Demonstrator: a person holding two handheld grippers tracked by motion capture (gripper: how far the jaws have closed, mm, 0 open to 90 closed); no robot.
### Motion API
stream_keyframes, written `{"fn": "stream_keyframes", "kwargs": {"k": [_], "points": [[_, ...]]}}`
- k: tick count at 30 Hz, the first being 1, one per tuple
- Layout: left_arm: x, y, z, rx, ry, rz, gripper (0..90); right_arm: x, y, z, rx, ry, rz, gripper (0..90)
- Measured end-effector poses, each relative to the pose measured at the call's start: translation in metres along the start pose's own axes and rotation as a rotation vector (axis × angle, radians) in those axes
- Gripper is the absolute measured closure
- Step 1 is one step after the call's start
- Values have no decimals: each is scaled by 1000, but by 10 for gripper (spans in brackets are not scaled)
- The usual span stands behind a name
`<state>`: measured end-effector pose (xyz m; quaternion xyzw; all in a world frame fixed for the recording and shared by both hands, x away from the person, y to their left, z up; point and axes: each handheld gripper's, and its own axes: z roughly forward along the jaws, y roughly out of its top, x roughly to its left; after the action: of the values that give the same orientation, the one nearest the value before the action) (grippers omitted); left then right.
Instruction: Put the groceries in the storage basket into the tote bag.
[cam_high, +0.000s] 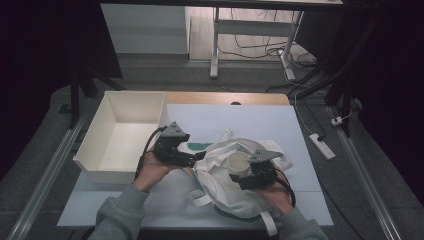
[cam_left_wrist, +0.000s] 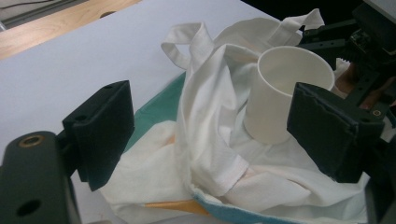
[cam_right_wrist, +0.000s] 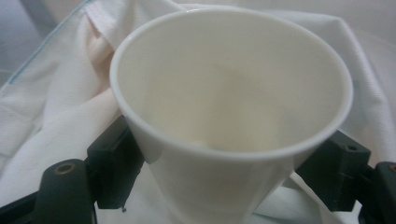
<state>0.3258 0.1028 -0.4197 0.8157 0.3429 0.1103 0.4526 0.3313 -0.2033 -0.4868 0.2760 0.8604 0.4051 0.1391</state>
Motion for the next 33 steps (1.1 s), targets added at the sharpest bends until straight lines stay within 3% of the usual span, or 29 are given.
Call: {"fn": "stream_keyframes", "kwargs": {"k": [2, 5, 9, 14, 24, 33], "points": [[-1, 0, 1, 6, -2, 4, 152, 1, -1, 0, 3, -29, -18, 190], [-1, -1, 2, 12, 0, 9, 152, -1, -2, 0, 25, -51, -4, 127], [-2, -1, 4, 17, 1, 14, 151, -4, -1, -10, -29, -42, 20, 122], [-4, -2, 5, 22, 0, 16, 151, -5, -2, -15, -41, -41, 18, 118], [-8, -6, 11, 54, 4, 11, 151, -10, -10, -42, -96, -47, 25, 160], [-8, -15, 10, 73, 1, -12, 154, -22, -17, -64, -133, -109, 58, 199]]}}
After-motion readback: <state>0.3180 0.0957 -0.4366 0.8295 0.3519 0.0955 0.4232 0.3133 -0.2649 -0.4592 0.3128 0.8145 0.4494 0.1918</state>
